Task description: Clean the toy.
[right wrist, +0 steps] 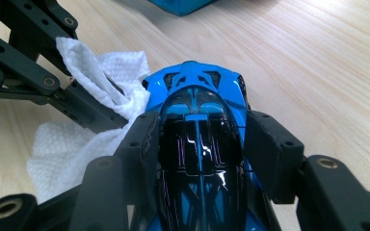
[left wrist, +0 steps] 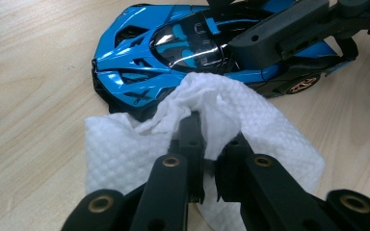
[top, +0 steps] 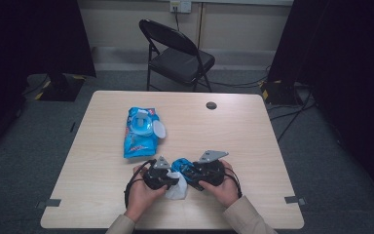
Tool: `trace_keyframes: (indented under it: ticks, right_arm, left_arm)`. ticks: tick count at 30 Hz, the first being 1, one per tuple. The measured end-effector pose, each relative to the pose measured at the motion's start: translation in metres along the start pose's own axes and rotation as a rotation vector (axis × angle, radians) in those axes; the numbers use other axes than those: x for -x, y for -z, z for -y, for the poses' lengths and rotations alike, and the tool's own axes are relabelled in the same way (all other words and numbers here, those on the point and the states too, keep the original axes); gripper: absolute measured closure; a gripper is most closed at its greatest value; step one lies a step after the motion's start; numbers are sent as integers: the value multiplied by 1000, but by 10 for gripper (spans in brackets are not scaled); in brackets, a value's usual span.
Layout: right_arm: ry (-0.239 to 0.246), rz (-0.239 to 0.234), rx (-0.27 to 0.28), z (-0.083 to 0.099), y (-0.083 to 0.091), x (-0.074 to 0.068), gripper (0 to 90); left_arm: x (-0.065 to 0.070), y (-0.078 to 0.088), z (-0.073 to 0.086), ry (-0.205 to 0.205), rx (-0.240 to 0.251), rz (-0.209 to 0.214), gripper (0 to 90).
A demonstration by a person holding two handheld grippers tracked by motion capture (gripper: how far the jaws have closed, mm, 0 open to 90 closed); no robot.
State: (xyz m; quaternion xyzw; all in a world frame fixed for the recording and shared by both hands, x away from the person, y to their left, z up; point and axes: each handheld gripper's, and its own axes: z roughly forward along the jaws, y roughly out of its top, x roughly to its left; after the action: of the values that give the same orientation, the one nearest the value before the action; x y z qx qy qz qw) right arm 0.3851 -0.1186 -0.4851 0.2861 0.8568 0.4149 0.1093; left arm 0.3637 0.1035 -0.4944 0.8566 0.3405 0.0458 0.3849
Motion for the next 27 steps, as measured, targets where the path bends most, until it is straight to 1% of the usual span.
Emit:
trace_keyframes:
  ticks: [3,4,8,11,12,14,16,20,21,23,27]
  right_arm:
    - [-1,-1,0,0,0,0,478]
    - [0,0,0,0,0,0,478]
    - [-1,0,0,0,0,0,478]
    - [1,2,1,0,0,0,478]
    - [1,2,1,0,0,0,478]
    - [1,3,1,0,0,0,478]
    - [1,2,1,0,0,0,478]
    - [1,3,2,0,0,0,478]
    - [1,3,1,0,0,0,478]
    - [1,3,1,0,0,0,478]
    - [1,3,1,0,0,0,478]
  left_arm:
    - [1,0,0,-4,1,2,839]
    - [2,-1,0,-5,3,9,839]
    - [8,-4,-1,-16,3,12,839]
    - [13,-7,-2,-13,11,46,838]
    - [16,-9,-3,-25,9,42,838]
    - [18,-10,-5,-30,-2,30,837]
    - [18,-10,-5,-26,-2,30,838]
    - [18,-10,-3,-26,6,35,838]
    - [20,-11,-4,-37,-2,35,838]
    - [22,-12,-5,-41,-4,36,838]
    - [26,-13,-5,-46,-2,52,838]
